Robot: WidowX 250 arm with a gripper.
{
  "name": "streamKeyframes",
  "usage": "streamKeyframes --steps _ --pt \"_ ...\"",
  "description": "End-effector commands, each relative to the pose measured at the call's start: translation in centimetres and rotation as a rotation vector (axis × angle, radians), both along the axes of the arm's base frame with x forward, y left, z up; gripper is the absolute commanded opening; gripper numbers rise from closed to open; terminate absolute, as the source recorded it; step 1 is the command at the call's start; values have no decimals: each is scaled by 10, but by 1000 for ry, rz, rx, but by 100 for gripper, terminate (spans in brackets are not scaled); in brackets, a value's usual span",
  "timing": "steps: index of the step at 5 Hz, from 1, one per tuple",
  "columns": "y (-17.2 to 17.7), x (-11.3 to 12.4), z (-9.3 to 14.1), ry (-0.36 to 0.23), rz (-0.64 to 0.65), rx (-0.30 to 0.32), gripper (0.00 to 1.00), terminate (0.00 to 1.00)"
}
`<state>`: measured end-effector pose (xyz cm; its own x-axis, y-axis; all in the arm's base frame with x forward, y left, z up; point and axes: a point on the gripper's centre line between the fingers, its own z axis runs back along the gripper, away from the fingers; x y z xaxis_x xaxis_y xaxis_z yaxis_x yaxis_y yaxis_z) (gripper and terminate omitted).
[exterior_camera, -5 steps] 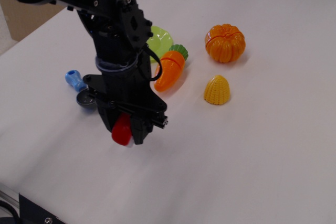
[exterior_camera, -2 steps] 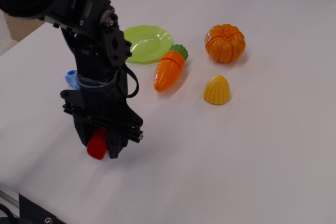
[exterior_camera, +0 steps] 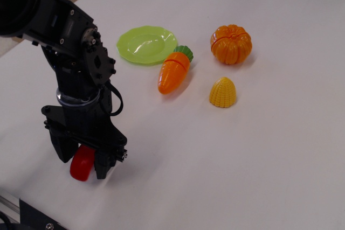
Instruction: Take sushi off plate
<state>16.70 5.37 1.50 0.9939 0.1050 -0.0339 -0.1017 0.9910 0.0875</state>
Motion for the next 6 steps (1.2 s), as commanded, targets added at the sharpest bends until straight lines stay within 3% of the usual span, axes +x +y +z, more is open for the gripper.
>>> streamKeyframes --steps 1,3,4,5,6 --pt "4 15 51 -155 27 3 100 0" --pt "2 42 99 -266 45 4 100 0" --pt "2 45 113 -303 37 1 100 0" --pt "2 45 113 -303 37 1 100 0" --pt "2 45 113 -303 37 1 100 100"
